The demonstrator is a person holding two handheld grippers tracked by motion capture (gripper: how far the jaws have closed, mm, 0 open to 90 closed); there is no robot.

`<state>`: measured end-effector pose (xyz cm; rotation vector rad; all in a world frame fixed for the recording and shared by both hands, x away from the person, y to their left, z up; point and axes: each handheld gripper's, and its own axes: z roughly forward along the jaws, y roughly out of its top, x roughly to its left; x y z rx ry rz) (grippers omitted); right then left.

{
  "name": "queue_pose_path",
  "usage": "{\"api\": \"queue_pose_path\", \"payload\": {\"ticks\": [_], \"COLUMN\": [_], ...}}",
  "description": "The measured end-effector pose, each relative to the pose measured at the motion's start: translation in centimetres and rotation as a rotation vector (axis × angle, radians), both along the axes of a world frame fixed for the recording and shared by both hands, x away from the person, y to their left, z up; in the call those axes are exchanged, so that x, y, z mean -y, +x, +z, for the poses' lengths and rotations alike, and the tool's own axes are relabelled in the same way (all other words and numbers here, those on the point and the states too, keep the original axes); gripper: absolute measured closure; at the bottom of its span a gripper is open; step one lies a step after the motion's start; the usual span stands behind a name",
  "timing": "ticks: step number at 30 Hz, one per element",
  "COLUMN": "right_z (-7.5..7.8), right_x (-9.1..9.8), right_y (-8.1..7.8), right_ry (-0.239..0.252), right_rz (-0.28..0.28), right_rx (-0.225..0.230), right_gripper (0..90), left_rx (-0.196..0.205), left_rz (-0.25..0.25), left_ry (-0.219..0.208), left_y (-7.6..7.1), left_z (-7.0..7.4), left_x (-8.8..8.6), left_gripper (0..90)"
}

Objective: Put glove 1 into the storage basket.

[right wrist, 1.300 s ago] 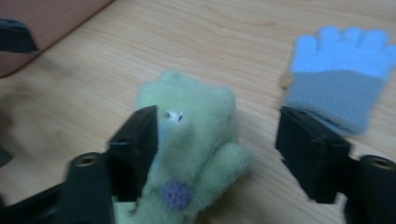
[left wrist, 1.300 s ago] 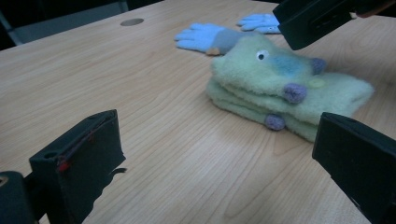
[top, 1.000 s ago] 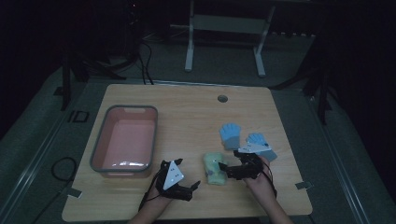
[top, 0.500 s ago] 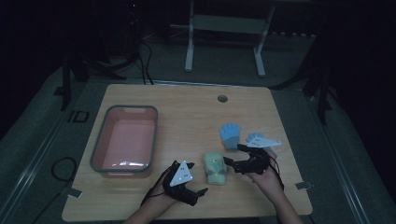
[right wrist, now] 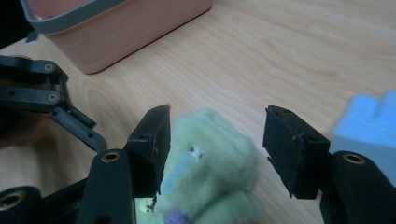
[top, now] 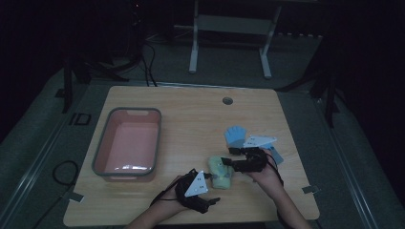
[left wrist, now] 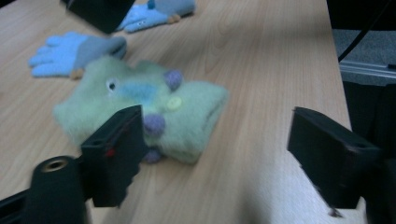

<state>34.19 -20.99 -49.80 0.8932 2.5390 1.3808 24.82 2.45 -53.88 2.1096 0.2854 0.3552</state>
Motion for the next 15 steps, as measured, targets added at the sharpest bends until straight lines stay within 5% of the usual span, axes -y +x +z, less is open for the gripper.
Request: {"api": "queue_pose_path", "payload": {"ticks": [6, 10, 15], "right_z": [-1.9, -3.2, -4.7], "right_x": [-1.2, -1.6, -1.7], "right_y": [1.5, 2.0, 2.5], "right_ry": [-0.031, -0.069, -0.102], "right_rz": [0.028, 0.034, 0.039], "right_rx": [-0.078, -0.115, -0.172], "right_gripper": [39.8, 37.5, 33.4], "left_rx": [0.037, 0.046, 0.059], "left_rz": [-0.063, -0.092, -0.102], "left_ry": [0.018, 0.090, 0.132], "left_y": [0.8, 1.7, 2.1], "left_z": [0.1, -0.7, -1.1], "left_x": [0.9, 1.7, 1.9], "left_gripper": [33.5, 39.0, 42.3]}}
